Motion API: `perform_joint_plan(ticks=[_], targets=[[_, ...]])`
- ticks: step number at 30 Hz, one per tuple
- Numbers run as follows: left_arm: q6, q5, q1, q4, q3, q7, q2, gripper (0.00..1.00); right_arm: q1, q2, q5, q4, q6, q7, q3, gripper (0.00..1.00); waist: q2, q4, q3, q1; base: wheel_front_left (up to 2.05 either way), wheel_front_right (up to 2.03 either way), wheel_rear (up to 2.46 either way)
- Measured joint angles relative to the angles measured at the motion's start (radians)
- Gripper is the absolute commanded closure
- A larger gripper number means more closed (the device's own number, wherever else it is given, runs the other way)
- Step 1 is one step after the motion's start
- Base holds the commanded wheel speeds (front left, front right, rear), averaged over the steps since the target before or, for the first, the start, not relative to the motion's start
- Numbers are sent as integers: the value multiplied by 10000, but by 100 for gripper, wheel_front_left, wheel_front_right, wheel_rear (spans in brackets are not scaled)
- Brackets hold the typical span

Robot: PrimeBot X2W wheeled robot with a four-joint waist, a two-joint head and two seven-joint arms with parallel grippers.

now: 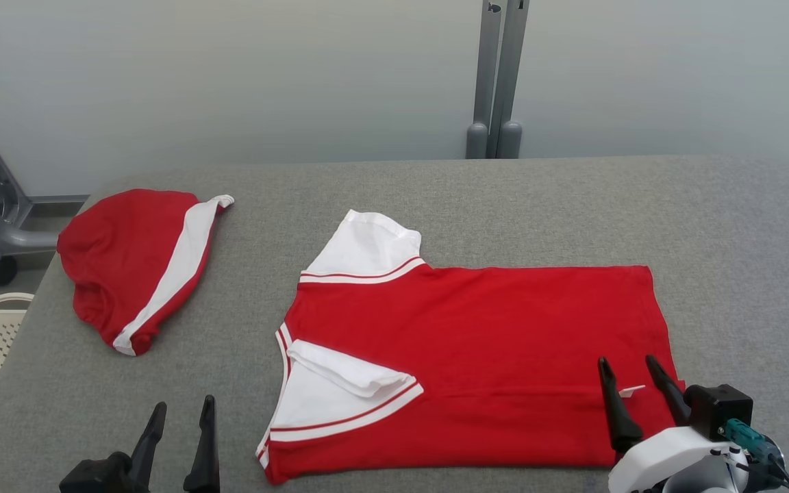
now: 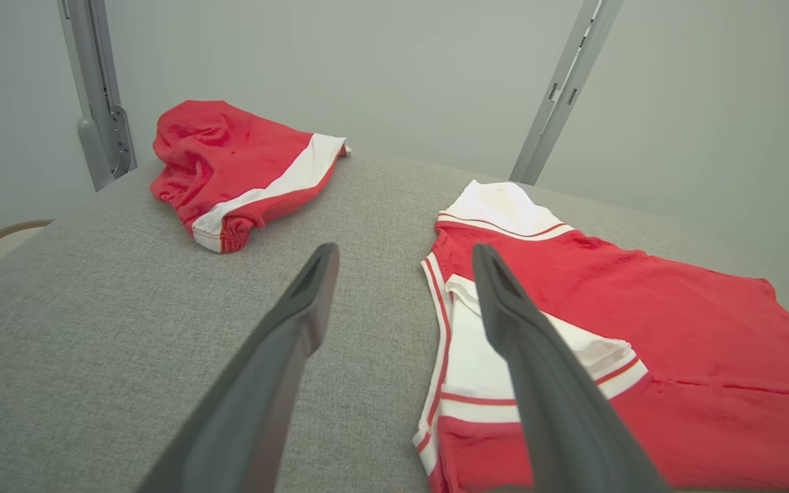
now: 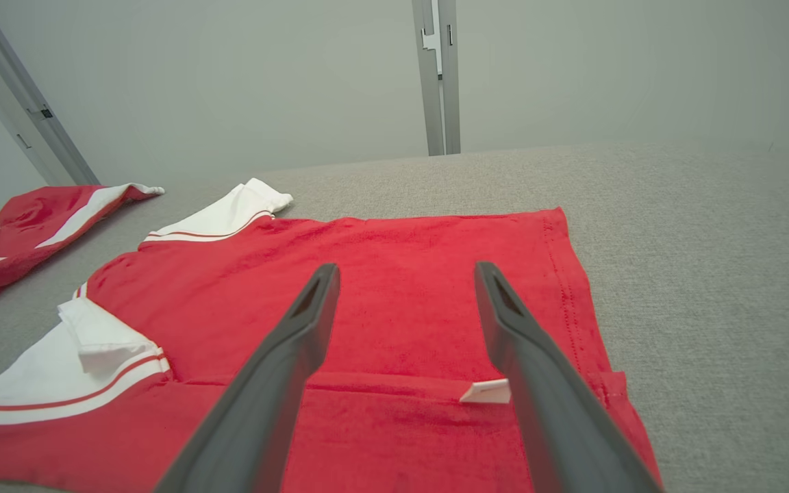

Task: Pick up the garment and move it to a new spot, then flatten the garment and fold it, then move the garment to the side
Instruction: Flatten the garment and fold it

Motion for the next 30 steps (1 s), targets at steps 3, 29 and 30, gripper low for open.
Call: perform_joint_plan(ticks=[3,29,30], targets=[[-38,8,-11,119,36,0,-31,0,-1,0,0,15,0,0,0,0,0,-8,17,0,0,0,0],[-224,777,-4673,1588,-1565,2842,662,0,-2779,-901,-1147,-483,4,4416,1039,0,0,-166,1304,0,0,0,0],[-224,826,-5125,1714,-1664,3028,683,0,-3080,-1039,-1047,-512,6,4809,1152,0,0,-194,1461,0,0,0,0]])
